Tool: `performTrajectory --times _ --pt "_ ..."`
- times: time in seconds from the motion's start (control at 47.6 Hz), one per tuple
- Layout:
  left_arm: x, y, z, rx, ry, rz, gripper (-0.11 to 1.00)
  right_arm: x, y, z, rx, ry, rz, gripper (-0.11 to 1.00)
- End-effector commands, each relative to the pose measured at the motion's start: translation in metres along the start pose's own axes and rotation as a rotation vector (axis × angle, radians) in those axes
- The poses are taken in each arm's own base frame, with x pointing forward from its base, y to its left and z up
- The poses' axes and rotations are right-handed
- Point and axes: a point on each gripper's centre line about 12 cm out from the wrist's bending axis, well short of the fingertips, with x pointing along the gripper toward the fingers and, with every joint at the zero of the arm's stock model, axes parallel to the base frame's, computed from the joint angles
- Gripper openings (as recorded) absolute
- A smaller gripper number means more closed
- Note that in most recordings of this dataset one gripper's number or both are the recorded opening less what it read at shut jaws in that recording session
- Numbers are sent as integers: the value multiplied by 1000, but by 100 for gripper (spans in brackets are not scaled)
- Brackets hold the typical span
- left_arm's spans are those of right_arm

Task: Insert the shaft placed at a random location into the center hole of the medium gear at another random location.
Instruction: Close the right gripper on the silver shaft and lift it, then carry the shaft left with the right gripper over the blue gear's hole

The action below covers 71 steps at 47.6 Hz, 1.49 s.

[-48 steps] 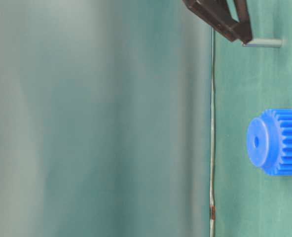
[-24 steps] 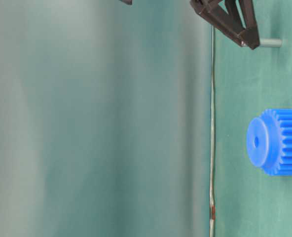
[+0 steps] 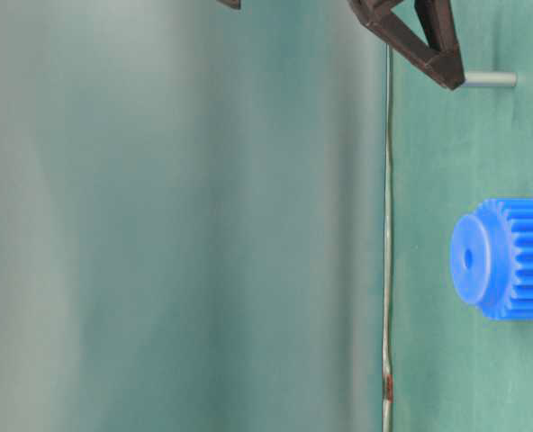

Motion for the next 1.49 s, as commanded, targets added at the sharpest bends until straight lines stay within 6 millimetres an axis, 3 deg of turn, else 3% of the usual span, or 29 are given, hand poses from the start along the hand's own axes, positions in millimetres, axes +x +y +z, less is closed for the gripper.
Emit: performTrajectory --times 0.0,0.399,0.777,1.471 --pt "3 1 7 0 -15 3 0 -3 0 17 2 -41 1 13" --pt "3 0 7 -1 -15 1 0 -31 7 75 10 -34 32 13" --pt "3 0 6 0 -9 1 0 -32 8 80 12 -40 34 13" --pt "3 0 5 0 -6 1 0 35 48 134 -28 -124 109 13"
